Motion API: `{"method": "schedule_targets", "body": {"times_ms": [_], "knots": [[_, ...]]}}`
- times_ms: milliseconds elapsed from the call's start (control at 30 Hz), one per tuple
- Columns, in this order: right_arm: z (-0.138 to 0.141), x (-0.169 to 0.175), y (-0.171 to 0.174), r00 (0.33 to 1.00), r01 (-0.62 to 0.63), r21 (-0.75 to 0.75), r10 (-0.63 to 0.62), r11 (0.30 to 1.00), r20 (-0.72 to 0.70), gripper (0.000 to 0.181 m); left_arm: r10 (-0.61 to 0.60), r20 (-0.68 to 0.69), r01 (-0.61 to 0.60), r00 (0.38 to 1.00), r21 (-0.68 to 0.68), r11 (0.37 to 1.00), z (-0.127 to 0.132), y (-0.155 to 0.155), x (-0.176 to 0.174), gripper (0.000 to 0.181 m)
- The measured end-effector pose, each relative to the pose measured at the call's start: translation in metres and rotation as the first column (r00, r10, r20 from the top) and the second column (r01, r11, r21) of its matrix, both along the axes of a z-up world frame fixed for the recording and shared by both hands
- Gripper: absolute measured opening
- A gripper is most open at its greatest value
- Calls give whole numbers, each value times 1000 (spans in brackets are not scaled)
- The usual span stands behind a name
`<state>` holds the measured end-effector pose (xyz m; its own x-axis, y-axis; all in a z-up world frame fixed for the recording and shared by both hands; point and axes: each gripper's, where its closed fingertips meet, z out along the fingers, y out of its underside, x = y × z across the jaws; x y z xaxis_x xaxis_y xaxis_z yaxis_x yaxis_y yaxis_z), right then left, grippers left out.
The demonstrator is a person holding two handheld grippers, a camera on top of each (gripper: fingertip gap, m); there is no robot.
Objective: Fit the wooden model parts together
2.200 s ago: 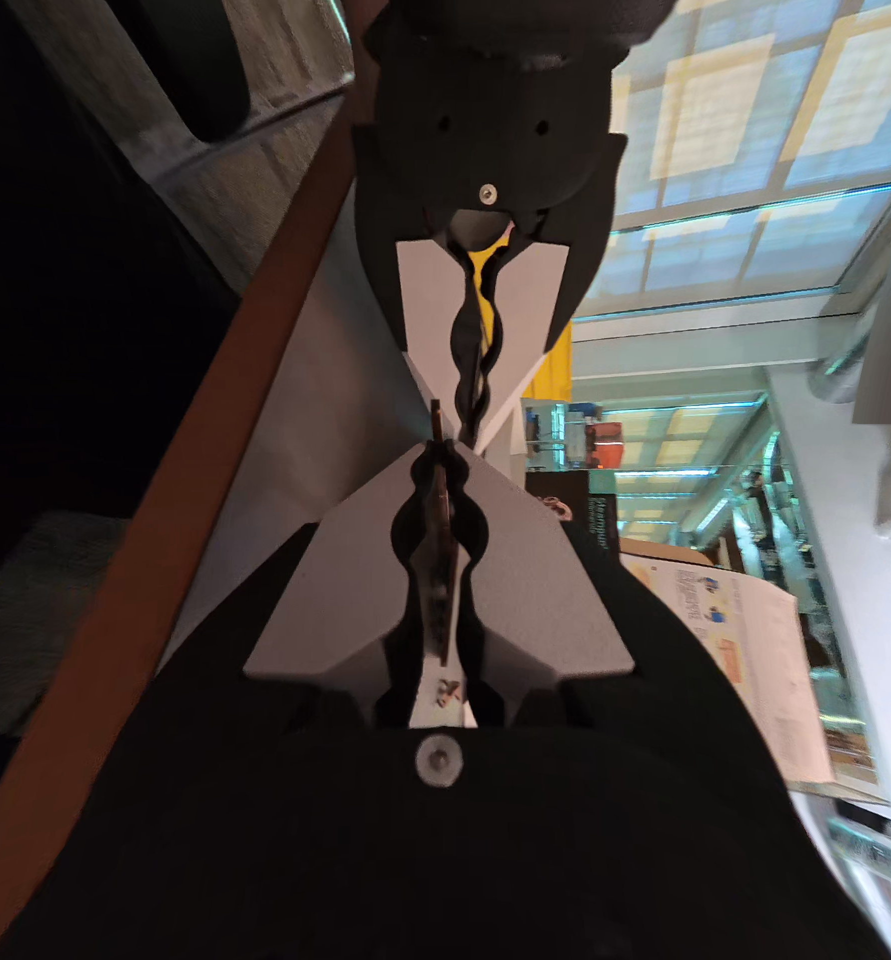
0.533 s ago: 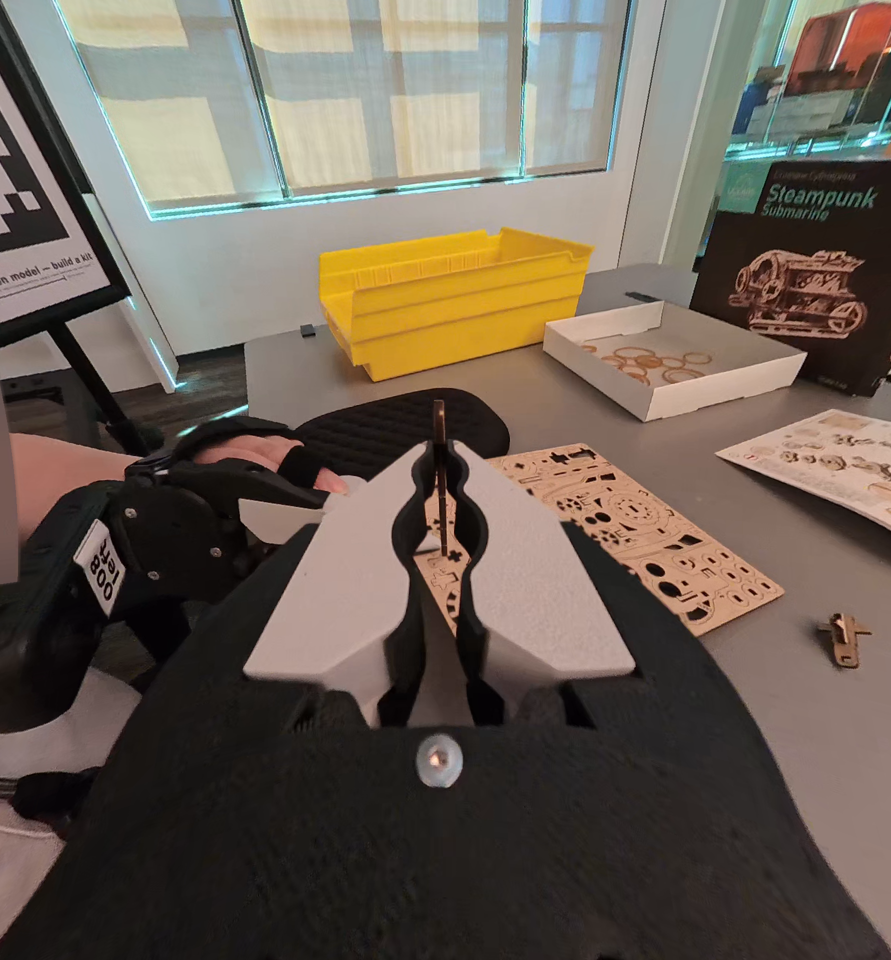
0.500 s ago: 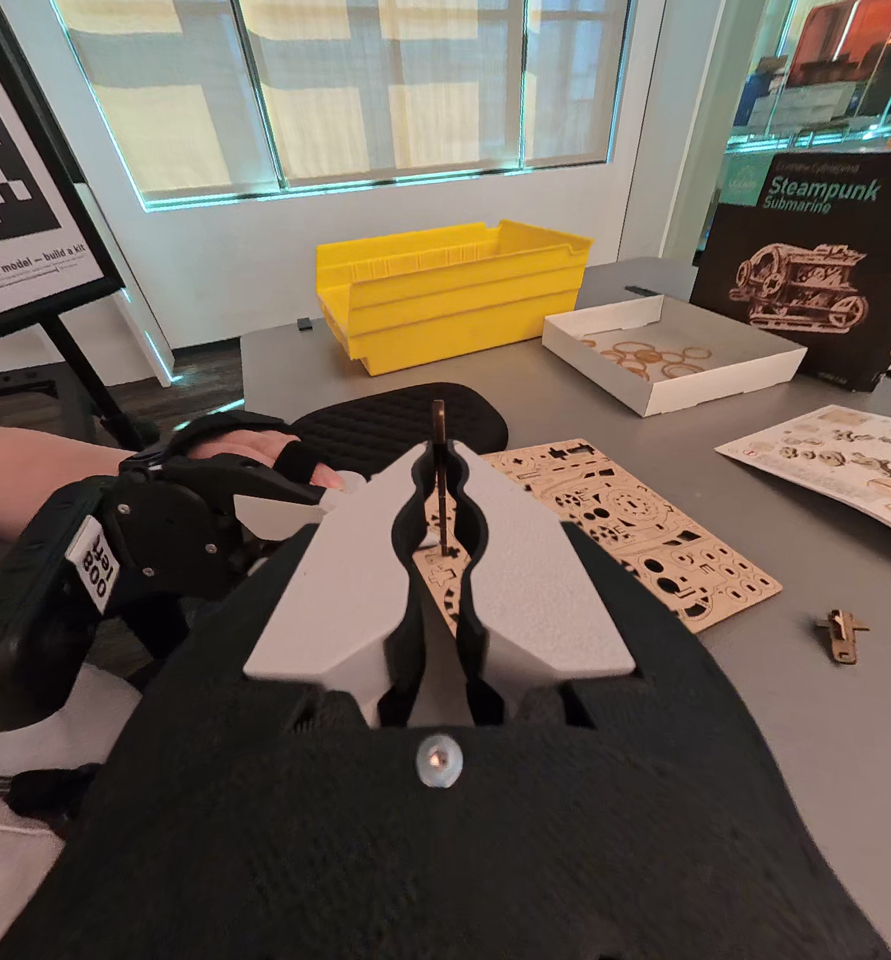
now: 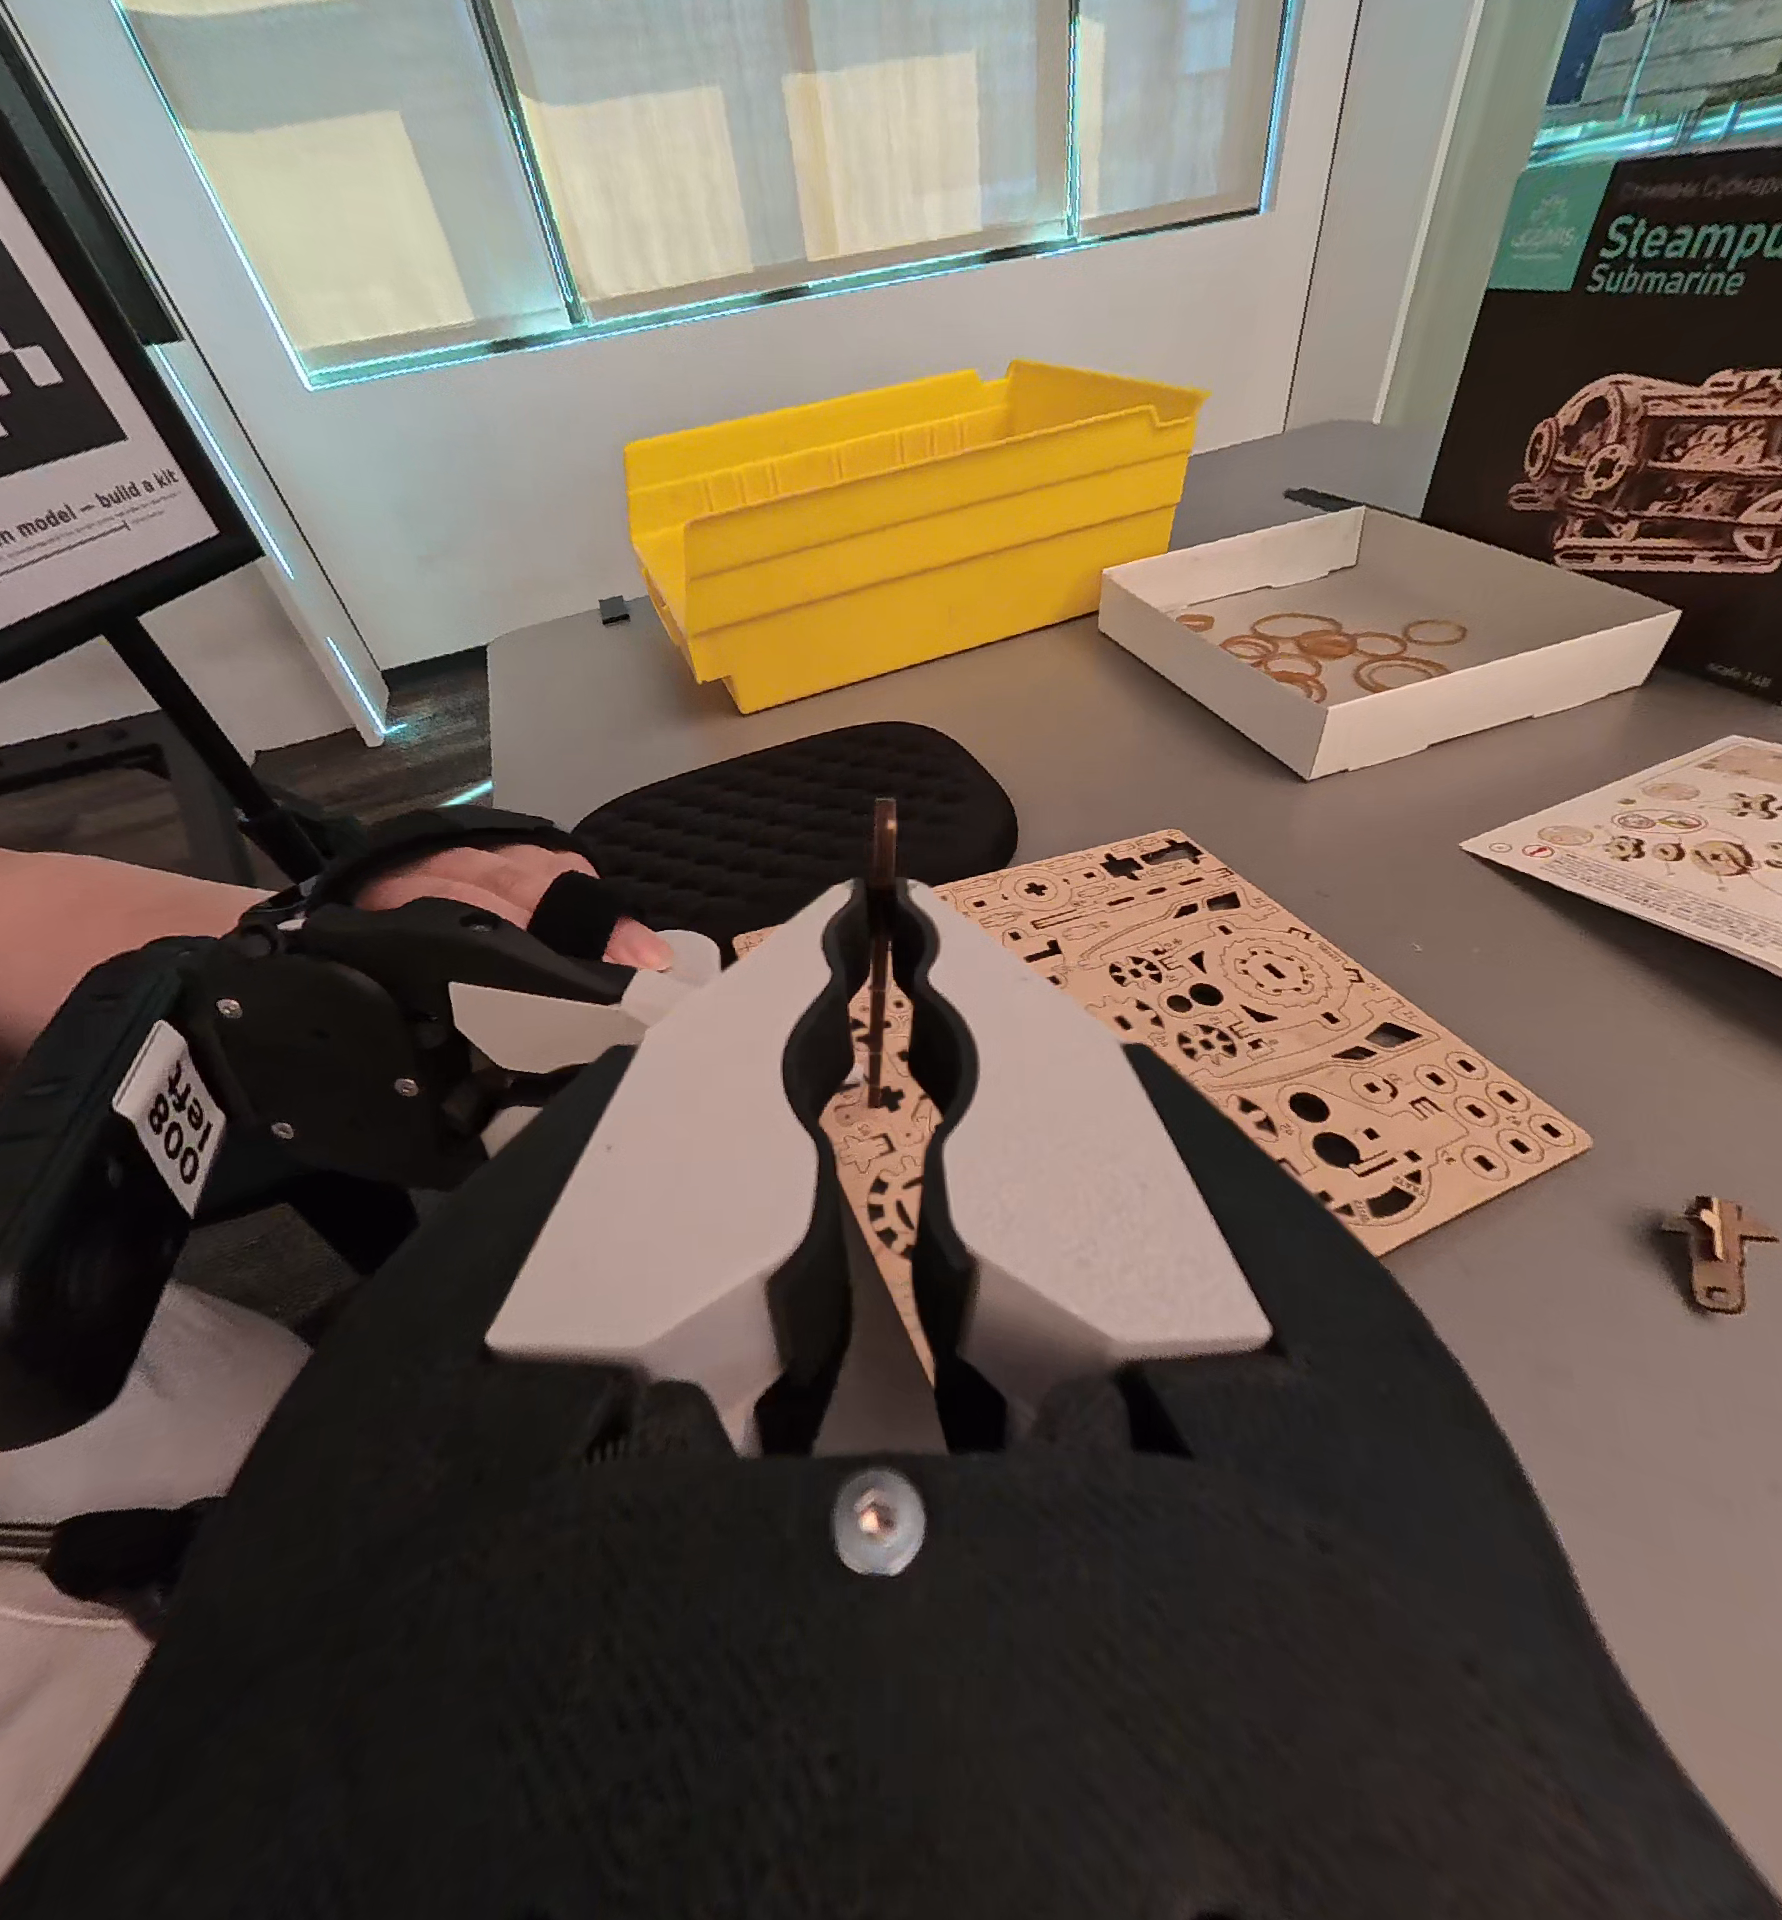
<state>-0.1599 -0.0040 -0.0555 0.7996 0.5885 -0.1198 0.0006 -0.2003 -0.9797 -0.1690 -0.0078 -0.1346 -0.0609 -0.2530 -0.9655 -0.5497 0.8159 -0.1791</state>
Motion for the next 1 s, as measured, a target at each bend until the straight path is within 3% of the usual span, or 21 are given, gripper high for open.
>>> {"method": "schedule_targets", "body": {"times_ms": [333, 1000], "knots": [[17, 4, -10, 1000, 18, 195, -15, 981, -21, 3, 3, 15, -3, 1000, 7, 1000, 2, 2, 0, 2], [4, -4, -21, 997, 36, 276, -54, 960, 56, 3, 8, 20, -8, 1000, 6, 1000, 2, 3, 0, 1]]}}
